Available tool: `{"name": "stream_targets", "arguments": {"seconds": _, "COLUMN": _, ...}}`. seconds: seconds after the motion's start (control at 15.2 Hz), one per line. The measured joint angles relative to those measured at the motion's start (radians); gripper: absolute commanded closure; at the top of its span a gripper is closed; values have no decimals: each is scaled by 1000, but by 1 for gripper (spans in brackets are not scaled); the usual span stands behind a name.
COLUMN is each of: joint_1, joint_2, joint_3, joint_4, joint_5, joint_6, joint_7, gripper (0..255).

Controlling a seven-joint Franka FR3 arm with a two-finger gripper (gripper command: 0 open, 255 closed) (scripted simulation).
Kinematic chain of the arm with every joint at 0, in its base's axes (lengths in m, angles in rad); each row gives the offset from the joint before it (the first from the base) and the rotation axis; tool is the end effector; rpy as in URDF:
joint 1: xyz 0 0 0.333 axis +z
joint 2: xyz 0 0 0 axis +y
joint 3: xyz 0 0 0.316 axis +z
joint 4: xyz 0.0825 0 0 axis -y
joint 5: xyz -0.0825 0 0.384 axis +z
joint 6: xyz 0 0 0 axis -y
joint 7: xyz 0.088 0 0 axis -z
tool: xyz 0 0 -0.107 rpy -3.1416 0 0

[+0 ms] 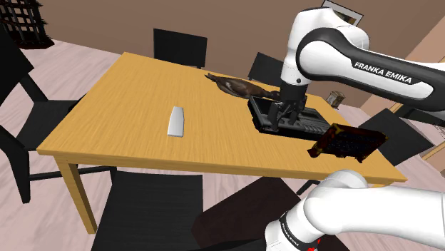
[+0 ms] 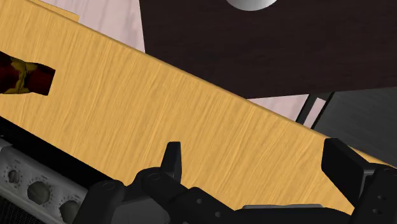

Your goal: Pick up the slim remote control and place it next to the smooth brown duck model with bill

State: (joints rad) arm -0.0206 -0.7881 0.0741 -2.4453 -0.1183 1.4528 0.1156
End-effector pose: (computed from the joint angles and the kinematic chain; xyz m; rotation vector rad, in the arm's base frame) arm 0.2886 0.0063 0.5416 2.9396 -0.1340 -0.2848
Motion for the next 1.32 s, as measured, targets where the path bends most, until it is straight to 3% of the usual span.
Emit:
{"name": "stream_targets", "arguments": {"seconds": 0.2, "joint_1": 1, "joint_2": 28, "joint_3": 14, "joint_4": -2, "joint_5": 18, "joint_6": 33, "joint_7": 30, "gripper": 0}}
{"name": "stream_targets", "arguments": {"seconds": 0.53, "joint_1": 1, "joint_2": 156, "joint_3": 65, "joint_4": 14, "joint_5": 74, "joint_6": 165, "joint_7": 140, "gripper": 0}}
{"name": "stream_targets", "arguments": {"seconds": 1.32, "joint_1": -8, "joint_2": 550, "joint_3": 180, "joint_4": 168, "joint_5": 126, "joint_6": 467, "joint_7": 407, "gripper": 0}}
